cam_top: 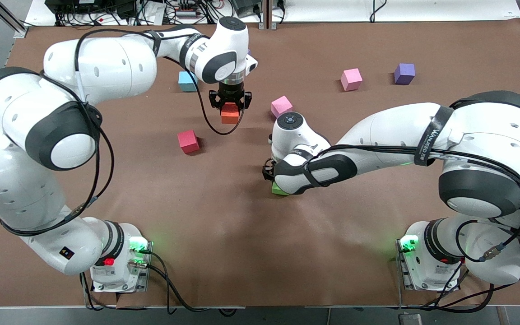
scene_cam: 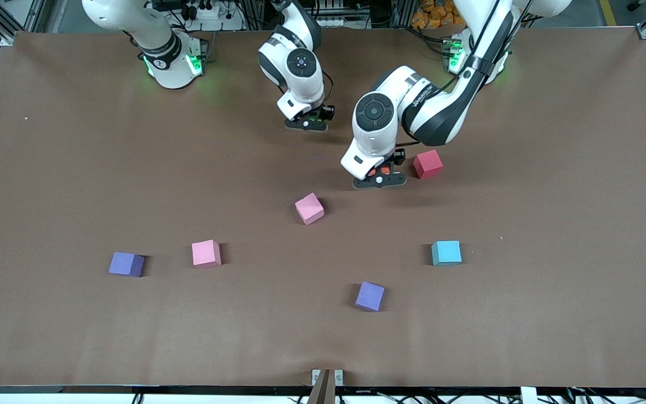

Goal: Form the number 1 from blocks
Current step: 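Place the green cube mid-table with the right gripper while the left carries orange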

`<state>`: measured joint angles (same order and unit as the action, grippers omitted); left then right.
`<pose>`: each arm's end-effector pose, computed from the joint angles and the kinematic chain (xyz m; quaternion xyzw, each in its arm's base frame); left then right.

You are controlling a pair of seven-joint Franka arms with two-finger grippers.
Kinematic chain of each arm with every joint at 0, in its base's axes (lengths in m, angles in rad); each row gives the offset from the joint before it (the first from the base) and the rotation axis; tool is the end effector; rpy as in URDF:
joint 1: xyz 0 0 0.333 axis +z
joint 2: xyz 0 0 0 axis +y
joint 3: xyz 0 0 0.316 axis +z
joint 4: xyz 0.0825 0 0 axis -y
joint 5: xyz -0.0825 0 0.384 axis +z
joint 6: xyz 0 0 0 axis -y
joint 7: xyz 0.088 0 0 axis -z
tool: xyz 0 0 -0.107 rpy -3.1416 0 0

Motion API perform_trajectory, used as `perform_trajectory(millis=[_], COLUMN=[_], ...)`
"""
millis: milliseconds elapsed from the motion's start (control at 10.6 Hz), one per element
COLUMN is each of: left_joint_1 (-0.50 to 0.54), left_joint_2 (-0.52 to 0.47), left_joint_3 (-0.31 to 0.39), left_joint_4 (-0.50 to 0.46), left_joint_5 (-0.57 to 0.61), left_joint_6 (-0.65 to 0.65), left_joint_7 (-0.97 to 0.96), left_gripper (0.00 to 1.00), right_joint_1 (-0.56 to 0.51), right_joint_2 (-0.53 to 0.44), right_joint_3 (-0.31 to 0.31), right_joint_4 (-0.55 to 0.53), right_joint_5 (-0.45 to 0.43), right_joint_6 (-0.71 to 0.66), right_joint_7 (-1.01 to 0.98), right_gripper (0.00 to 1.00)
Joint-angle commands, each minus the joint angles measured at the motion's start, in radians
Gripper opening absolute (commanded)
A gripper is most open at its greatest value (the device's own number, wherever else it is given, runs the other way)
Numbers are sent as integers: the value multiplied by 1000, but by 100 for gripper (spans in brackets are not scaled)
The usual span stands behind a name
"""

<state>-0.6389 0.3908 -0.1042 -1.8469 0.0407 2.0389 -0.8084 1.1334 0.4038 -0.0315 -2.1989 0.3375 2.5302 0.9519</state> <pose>0.4565 -0.4116 0.2999 -0.9949 -0.0235 0.0720 0.0665 0.2509 0.4866 0.1907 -0.9936 0.0656 0.0910 0.0143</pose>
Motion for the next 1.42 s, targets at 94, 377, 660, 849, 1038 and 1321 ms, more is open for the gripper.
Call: perform_trajectory(millis=[94,377,660,849,1038,1321], left_joint_1=[-30,-31,-33,-70,-125,-176], left_joint_2=[5,16,17,48,100,218], left_joint_3=[1,-6,-18,-26,-28,-28], left_joint_4=[-6,-6,-3,-2,17,152], left_joint_5=[18,16,4,4,2,4], left_joint_6=[-5,4,18,94,168,178], left_joint_7=[-44,-44,-48,-98,-150,-193], left_gripper=[0,0,0,0,0,0], right_joint_1=[-15,-46,-46,-72,-169,-354], right_joint_2=[-26,-169,-263,-254,-243,-134], right_joint_3=[-18,-83,-279,-393,-438,-436], right_joint_4=[25,27,91,165,201,315], right_joint_5=[12,-23,-157,-222,-226,-230], right_joint_6=[-39,-193,-428,-502,-501,-488], right_joint_7=[-8,-172,-393,-496,-638,-853], right_gripper=[100,100,100,100,100,100])
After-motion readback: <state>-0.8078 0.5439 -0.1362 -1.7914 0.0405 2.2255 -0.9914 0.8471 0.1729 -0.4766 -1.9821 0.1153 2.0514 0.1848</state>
